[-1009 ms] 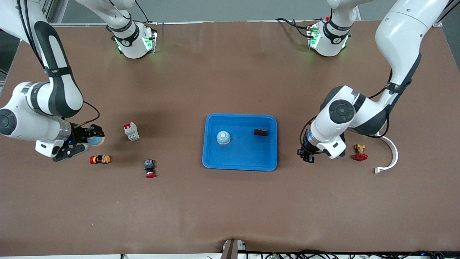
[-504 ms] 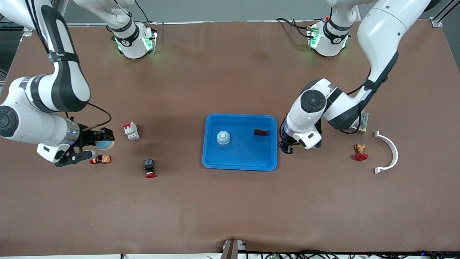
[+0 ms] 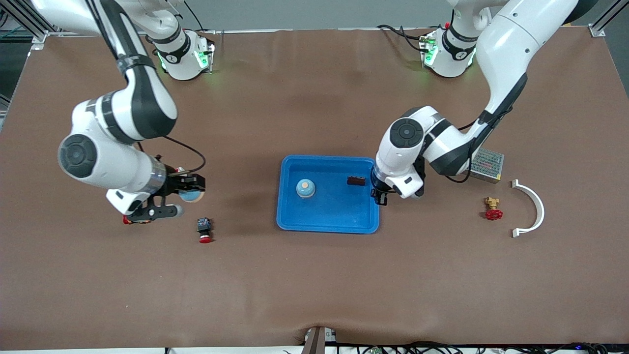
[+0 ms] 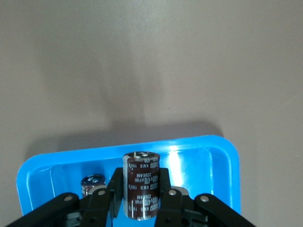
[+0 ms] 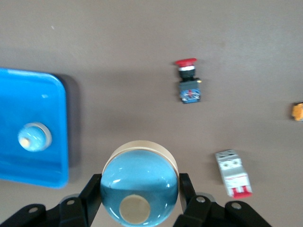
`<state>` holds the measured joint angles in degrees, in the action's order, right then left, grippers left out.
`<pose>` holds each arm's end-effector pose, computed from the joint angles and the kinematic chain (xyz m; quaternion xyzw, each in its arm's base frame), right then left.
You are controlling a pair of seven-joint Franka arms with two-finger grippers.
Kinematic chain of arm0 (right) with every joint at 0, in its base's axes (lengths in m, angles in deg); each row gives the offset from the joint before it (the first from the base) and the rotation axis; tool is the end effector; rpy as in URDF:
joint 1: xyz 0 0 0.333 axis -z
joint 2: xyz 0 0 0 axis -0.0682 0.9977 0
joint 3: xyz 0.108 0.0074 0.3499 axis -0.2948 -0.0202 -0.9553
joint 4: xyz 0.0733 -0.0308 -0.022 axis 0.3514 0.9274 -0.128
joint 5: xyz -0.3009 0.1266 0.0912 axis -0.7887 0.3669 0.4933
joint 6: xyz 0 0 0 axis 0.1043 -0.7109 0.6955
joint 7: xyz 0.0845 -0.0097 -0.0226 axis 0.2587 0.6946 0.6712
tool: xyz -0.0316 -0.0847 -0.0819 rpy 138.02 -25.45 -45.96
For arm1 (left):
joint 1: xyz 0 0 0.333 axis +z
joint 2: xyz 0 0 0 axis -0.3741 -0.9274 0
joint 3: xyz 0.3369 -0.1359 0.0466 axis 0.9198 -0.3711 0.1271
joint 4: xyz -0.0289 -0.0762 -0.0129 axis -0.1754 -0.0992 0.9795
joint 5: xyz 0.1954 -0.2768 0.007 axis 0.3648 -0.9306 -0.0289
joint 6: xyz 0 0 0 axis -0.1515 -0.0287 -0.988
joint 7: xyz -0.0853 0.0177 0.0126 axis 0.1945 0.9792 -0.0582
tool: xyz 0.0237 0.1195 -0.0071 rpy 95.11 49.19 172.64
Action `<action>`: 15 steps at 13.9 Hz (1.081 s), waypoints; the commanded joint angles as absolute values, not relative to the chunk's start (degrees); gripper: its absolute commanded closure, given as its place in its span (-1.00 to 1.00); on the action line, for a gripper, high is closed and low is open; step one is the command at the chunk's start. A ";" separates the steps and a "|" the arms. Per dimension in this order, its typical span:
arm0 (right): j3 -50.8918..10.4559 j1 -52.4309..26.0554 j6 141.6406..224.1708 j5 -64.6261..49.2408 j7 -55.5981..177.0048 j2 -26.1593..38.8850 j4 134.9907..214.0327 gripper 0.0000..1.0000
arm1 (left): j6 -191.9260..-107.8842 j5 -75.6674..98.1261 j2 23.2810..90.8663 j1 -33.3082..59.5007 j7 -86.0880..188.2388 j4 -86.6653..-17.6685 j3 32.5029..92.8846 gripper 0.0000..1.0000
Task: Place electrolytic capacitor and blue bell in tray
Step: 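Carry the blue button and the capacitor over the blue tray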
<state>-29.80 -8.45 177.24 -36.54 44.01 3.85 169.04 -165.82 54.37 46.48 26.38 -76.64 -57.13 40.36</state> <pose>0.5929 0.1816 0.4578 -0.9960 -0.0137 0.0579 0.0663 0.5552 -0.3085 0.3208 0.7596 0.6492 0.0269 0.0297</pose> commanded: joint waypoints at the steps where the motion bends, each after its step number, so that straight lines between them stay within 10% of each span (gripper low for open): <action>1: -29.18 -12.33 179.94 -35.40 35.84 6.01 166.90 0.01 | -164.84 55.64 45.00 21.81 -78.61 -53.63 43.65 1.00; 15: -28.74 -27.20 200.34 -38.65 11.38 16.91 166.72 0.01 | -164.75 54.85 38.05 7.39 -79.76 -42.55 55.70 1.00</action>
<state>-29.47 -26.63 199.52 -37.23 13.30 15.56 168.41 -165.82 54.44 39.89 10.15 -78.72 -45.70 53.74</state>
